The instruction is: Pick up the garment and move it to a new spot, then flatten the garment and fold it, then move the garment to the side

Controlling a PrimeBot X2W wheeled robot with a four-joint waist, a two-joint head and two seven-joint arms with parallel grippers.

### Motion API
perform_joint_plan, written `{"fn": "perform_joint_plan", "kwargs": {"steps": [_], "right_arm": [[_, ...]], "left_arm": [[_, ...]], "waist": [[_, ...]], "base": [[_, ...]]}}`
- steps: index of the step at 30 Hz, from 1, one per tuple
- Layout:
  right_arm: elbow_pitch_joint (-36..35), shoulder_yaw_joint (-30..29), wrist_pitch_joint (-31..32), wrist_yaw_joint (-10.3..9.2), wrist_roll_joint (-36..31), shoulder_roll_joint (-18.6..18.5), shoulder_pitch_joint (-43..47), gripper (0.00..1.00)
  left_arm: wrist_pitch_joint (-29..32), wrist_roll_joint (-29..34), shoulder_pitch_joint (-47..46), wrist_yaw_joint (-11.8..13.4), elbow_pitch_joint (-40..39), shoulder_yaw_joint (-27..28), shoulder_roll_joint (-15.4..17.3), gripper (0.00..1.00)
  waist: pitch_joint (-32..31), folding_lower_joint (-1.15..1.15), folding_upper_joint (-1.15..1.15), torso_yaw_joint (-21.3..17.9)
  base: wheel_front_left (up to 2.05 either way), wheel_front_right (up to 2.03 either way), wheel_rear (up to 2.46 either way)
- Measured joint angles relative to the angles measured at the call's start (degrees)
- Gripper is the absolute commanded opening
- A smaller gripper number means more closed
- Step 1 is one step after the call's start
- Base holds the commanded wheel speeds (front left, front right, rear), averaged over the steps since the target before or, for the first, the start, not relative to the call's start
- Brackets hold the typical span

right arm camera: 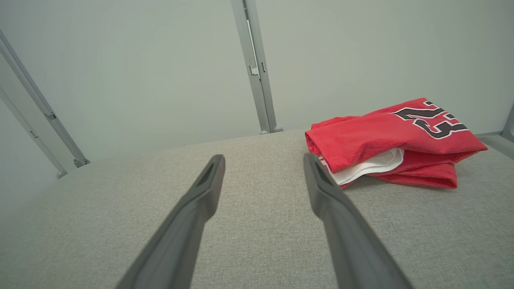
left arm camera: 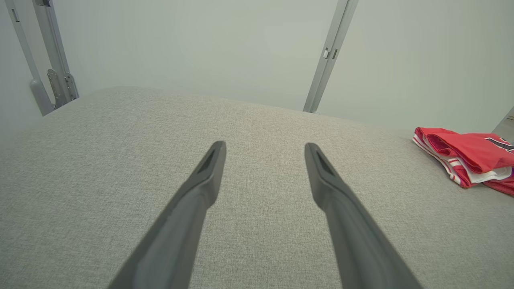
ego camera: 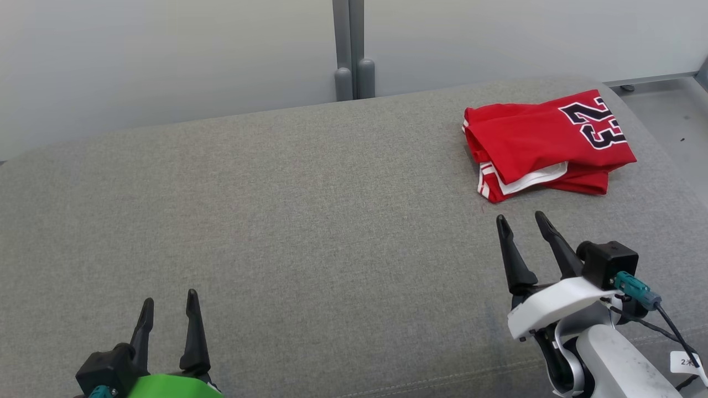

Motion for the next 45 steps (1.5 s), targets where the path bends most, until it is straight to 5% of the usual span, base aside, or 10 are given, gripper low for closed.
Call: {"fn": "perform_joint_plan", "kwargs": {"steps": [16,17,26,45], "right_arm": [[-2.13,-2.23,0.00,-0.04,-2.15,0.47,2.23,1.00],[-1.71,-2.21,0.00,0.00,-2.13,0.53,2.35,0.00],[0.35,-2.31,0.10,0.57,-0.10,1.60,5.49,0.00],[0.09,-7.04,3.37,2.58,12.96,3.08,5.48,0.00]], "left_arm": [[-0.15,0.13,0.05,0.00,-1.56,-0.14,0.00,1.00],[-0.12,0.09,0.04,0.00,-1.16,-0.18,-0.03,0.00],[0.20,-1.71,0.85,-0.11,1.36,-0.70,-0.53,0.00],[3.22,-15.56,0.78,-2.11,1.54,0.58,-0.53,0.00]], "waist": [[0.31,0.00,0.00,0.51],[0.32,0.00,0.00,0.52],[0.42,0.00,0.00,0.68],[0.73,0.00,0.00,1.20]], "base": [[0.00,0.00,0.00],[0.00,0.00,0.00],[0.00,0.00,0.00],[0.00,0.00,0.00]]}}
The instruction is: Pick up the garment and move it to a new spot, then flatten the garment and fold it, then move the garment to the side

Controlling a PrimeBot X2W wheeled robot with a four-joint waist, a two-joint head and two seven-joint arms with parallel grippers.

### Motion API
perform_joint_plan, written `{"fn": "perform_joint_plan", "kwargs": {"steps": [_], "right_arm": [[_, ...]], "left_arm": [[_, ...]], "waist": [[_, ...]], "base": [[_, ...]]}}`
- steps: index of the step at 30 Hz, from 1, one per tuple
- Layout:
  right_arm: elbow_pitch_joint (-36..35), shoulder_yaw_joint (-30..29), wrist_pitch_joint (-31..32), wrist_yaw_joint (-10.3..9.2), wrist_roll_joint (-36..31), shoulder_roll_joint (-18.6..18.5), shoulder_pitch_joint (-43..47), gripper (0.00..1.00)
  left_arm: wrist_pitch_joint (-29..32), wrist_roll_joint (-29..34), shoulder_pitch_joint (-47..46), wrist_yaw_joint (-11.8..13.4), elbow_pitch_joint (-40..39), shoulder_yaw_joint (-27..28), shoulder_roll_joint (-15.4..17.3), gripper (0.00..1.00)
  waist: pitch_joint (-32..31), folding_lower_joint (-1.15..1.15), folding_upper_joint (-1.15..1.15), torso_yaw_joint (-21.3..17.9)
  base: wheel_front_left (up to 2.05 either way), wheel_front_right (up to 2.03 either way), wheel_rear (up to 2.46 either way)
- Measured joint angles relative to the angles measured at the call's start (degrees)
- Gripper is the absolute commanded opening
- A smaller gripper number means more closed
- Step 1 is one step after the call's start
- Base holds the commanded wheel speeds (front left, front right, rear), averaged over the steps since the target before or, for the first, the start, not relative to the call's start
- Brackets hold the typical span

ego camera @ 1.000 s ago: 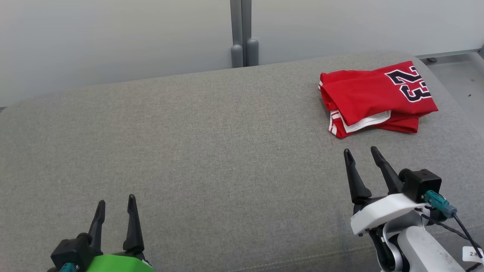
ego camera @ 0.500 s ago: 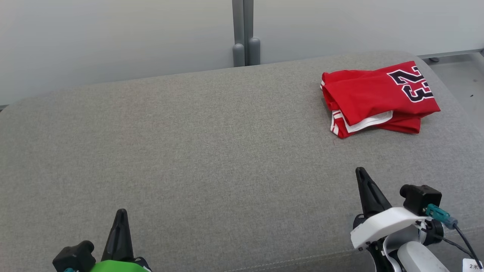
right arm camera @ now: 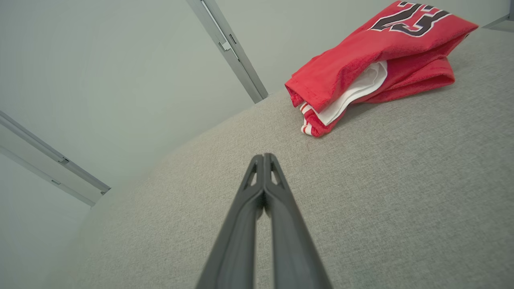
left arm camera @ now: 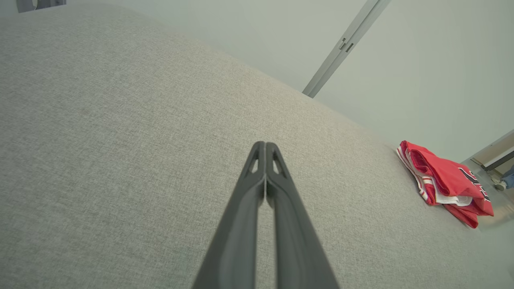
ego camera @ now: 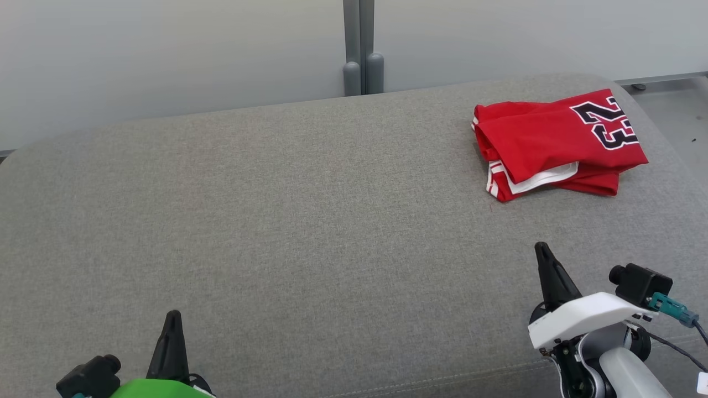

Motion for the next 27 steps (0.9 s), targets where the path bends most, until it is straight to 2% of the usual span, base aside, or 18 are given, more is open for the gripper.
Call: {"fn": "perform_joint_plan", "kwargs": {"steps": [27], "right_arm": [[0.79,-7.83,5.72,4.01,19.98,1.37,-0.23,0.00]], "left_arm": [[5.48,-20.64,-3.46,-3.47,3.21,2.87,0.62,0.00]], "waist": [[0.41,0.00,0.00,0.81]], "base": [[0.00,0.00,0.00]]}}
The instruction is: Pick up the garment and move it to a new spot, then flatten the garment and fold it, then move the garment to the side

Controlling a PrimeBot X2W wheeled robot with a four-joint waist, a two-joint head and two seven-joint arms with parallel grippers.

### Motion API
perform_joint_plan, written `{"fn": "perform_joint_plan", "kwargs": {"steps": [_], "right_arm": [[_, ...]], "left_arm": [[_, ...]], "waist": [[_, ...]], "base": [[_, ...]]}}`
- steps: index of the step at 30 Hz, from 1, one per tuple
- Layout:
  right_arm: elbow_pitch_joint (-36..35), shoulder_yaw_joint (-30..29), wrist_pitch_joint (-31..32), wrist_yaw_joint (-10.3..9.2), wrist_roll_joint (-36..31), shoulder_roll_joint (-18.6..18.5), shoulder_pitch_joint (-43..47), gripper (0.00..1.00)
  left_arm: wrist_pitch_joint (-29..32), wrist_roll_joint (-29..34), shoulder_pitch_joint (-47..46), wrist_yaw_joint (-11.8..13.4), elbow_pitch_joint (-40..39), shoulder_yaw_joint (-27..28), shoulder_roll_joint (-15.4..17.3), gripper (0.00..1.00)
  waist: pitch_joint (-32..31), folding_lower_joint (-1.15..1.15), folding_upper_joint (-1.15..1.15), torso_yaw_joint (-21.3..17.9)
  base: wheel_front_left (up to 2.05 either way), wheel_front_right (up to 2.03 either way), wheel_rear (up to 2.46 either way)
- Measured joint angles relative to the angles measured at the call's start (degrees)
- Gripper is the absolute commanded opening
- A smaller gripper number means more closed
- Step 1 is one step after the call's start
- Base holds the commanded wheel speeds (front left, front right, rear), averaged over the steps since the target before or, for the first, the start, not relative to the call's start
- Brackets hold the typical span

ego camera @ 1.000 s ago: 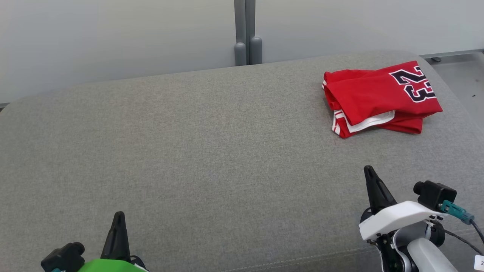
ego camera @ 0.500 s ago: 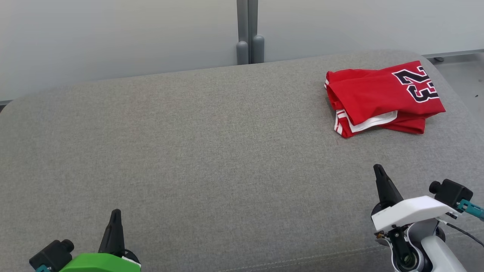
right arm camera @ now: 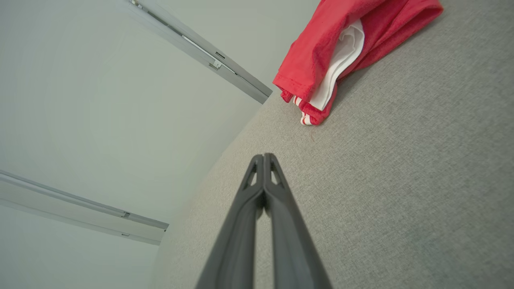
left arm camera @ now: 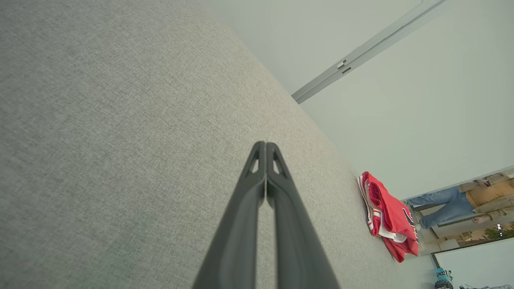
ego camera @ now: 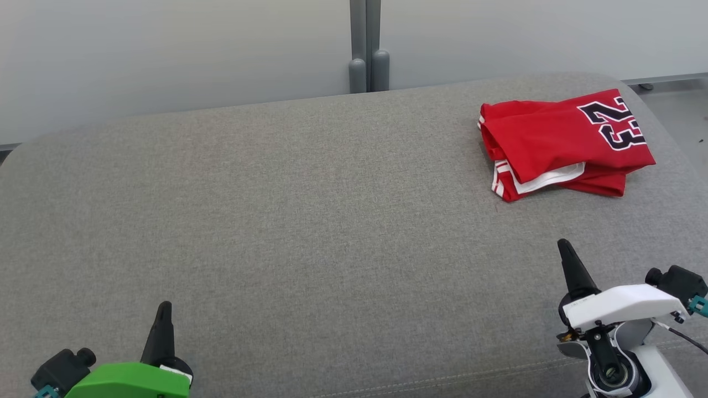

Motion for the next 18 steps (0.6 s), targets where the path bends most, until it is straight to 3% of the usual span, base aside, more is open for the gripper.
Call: {"fn": "perform_joint_plan", "kwargs": {"steps": [18], "right_arm": [[1.09,-4.83,3.11,2.52,12.06,0.97,-0.60,0.00]], "left_arm": [[3.07,-12.26,-2.37,-2.31,2.24,1.59,0.47,0.00]], "waist": [[0.23,0.00,0.00,0.51]], "base": [[0.00,0.00,0.00]]}}
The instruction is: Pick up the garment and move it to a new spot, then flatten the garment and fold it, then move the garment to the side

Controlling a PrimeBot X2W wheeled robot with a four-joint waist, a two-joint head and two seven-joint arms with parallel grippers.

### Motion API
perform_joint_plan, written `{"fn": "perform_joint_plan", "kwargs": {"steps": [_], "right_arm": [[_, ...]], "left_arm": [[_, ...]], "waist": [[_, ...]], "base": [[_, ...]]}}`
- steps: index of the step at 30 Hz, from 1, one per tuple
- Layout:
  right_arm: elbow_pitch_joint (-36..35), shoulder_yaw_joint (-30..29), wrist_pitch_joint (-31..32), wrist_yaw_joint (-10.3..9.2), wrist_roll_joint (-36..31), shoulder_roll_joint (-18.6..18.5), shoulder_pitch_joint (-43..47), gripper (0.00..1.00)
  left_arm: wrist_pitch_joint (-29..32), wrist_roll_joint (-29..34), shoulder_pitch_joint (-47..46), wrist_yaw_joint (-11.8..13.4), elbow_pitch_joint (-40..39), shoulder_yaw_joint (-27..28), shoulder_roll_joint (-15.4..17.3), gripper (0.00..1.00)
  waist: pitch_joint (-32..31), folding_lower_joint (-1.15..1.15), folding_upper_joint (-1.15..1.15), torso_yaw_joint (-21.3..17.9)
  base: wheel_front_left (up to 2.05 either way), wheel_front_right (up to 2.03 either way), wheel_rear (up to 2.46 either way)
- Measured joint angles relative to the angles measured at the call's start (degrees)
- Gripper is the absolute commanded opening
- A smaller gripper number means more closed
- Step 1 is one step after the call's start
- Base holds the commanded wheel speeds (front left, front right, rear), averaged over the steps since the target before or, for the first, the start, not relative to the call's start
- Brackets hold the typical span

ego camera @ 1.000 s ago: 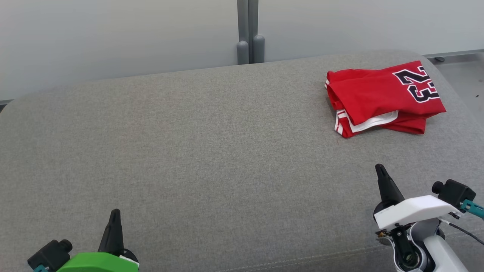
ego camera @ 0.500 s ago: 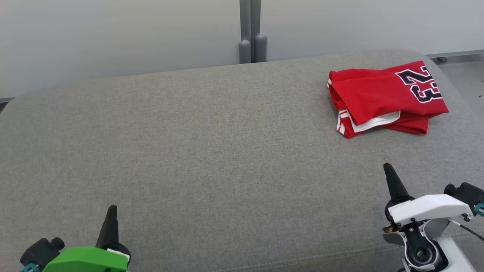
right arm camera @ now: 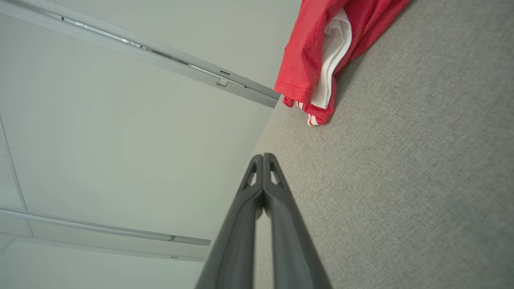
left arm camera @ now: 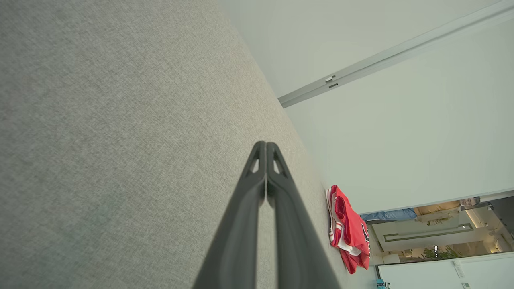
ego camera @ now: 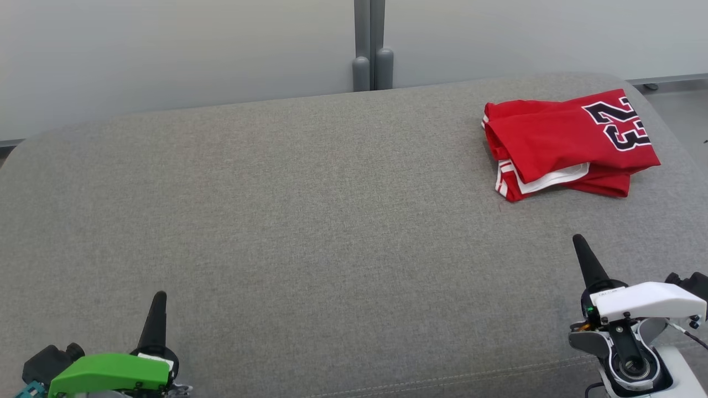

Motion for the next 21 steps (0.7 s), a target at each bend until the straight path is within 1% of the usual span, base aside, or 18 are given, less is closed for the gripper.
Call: {"fn": "perform_joint_plan", "kwargs": {"steps": [7,9,21], "right_arm": [[0.38,-1.90,1.26,1.01,4.92,0.40,-0.59,0.00],[0.51,-2.38,1.70,1.03,6.11,0.55,-0.61,0.00],[1.24,-5.65,3.82,3.01,14.14,1.10,-0.96,0.00]], "left_arm": [[1.26,-4.90,-1.20,-1.23,0.79,0.56,0.27,0.00],[1.57,-6.43,-1.31,-1.32,1.12,0.71,0.32,0.00],[3.56,-14.45,-3.33,-3.22,2.53,1.90,0.60,0.00]], "waist": [[0.09,0.00,0.00,0.19],[0.11,0.00,0.00,0.25],[0.27,0.00,0.00,0.59]], "base": [[0.00,0.00,0.00],[0.00,0.00,0.00],[0.00,0.00,0.00]]}}
